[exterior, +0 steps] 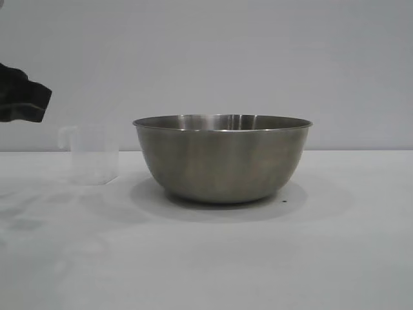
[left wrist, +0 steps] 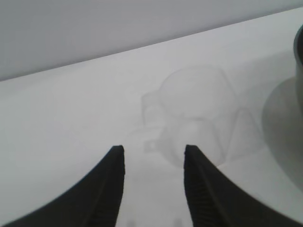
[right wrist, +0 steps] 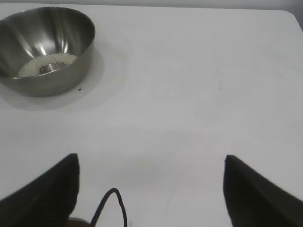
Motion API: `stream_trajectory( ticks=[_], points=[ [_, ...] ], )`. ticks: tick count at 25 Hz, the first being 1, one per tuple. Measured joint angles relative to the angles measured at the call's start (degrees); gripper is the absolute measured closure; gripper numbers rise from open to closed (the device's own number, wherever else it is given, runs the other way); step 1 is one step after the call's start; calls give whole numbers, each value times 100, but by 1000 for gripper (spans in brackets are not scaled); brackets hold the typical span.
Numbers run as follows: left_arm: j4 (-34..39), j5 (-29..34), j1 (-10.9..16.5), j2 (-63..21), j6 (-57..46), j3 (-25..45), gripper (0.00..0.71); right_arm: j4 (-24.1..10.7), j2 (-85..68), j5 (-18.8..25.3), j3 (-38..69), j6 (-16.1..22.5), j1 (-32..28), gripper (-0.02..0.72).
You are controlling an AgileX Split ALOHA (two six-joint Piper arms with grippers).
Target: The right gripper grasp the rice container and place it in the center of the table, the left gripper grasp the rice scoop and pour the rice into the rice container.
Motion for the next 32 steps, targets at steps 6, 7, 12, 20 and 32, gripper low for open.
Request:
stream_trajectory(
  ticks=[6,7,12,20,32],
  points=[
    [213,1756,0,-986,20,-88,455,0,0,0,0,0,0,171],
    [242,1938,0,-1157,20,-88,455,0,0,0,0,0,0,171],
    [269,2793,0,-1978,20,-88,358,0,0,0,0,0,0,171],
    [269,4281,0,-3294,20,-88,202,0,0,0,0,0,0,171],
    [292,6830,0,-5661,21,-88,176,0,0,0,0,0,0,171]
  ],
)
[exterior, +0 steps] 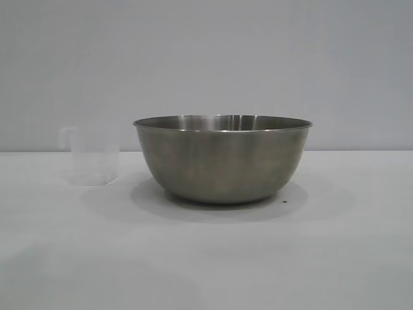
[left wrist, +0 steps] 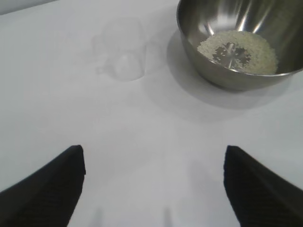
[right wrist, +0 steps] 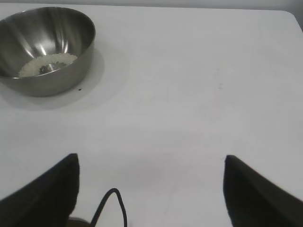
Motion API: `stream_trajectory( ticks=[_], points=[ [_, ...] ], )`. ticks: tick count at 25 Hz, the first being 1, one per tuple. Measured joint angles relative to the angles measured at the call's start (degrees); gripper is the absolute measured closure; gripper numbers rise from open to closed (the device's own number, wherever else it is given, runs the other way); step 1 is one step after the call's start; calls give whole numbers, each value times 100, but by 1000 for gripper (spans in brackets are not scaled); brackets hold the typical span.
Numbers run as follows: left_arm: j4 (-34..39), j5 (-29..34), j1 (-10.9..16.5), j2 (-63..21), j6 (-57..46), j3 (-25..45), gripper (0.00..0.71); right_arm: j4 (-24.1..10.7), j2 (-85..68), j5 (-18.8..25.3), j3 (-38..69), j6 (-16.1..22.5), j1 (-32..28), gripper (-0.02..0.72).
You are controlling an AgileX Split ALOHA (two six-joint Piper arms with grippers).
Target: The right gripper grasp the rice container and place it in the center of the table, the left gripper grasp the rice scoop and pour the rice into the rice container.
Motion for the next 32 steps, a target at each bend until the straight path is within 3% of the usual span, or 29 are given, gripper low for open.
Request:
stream_trajectory(
  ticks=[6,15,24,32],
  points=[
    [84,1138,0,-1057,-222,0,176,0,0,0,0,0,0,171],
    [168,1827,0,-2314,-524,-370,176,0,0,0,0,0,0,171],
    [605,2849,0,-2468,-760,-447,176,0,0,0,0,0,0,171],
    [816,2931,0,-2721,-983,-312,176,0,0,0,0,0,0,171]
  ],
)
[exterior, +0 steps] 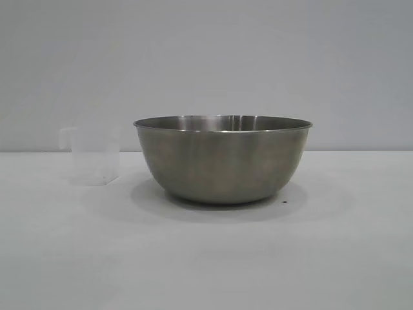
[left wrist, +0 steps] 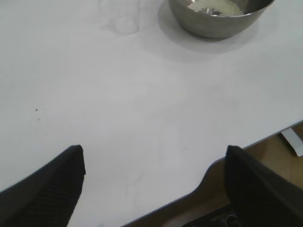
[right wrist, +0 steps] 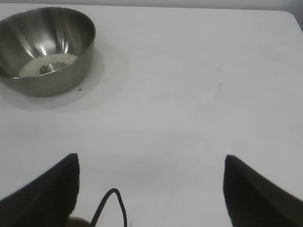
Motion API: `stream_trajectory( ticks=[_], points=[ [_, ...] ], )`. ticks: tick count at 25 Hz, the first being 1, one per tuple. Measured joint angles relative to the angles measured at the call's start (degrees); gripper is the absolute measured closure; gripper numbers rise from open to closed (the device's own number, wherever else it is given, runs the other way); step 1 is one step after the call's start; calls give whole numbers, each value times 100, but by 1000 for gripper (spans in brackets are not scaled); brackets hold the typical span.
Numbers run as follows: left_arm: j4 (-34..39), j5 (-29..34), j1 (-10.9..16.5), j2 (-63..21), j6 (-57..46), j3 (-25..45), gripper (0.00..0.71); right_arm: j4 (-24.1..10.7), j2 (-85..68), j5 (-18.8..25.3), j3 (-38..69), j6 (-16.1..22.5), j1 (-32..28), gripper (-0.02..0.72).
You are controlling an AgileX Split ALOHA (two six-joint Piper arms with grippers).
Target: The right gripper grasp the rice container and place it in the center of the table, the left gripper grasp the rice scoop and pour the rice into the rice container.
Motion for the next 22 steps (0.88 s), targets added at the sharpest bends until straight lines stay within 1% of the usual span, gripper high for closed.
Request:
stream_trajectory(
  ticks=[2,5,22],
  points=[
    [88,-176,0,-109,-2,116,176,0,0,0,0,0,0,171],
    [111,-258,0,-159,-2,203,176,0,0,0,0,0,0,171],
    [111,-328,0,-156,-16,203,176,0,0,4,0,0,0,171]
  ],
)
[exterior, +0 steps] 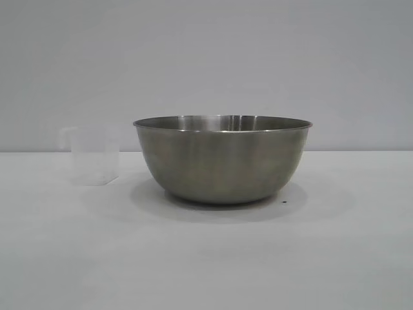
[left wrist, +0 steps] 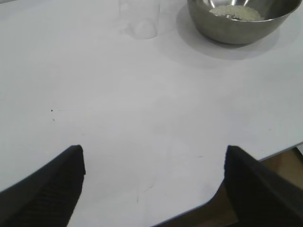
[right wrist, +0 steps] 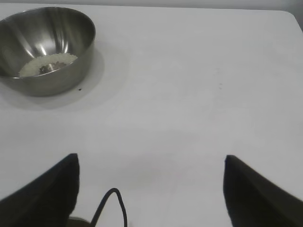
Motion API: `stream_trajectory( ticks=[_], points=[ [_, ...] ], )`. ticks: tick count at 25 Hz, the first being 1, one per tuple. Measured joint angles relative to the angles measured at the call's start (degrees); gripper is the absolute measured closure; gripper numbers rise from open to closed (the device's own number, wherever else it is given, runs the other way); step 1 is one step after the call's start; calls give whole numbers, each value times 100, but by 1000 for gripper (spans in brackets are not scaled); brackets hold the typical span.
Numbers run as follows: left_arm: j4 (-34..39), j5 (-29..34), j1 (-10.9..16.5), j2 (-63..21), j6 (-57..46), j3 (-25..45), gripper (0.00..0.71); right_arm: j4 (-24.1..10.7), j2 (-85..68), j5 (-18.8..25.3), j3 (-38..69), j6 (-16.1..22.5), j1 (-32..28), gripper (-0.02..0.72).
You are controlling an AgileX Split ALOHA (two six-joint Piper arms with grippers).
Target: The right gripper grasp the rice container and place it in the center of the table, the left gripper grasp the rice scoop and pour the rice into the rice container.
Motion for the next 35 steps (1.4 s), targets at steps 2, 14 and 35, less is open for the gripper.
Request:
stream_trajectory(
  ticks=[2,14,35],
  points=[
    [0,-3,103,-9,0,0,176,0,0,9,0,0,0,171],
    [15,-13,1821,-100,0,9,176,9,-105,9,0,0,0,171],
    [25,-13,1859,-105,-4,9,176,9,-109,9,0,0,55,171]
  ],
)
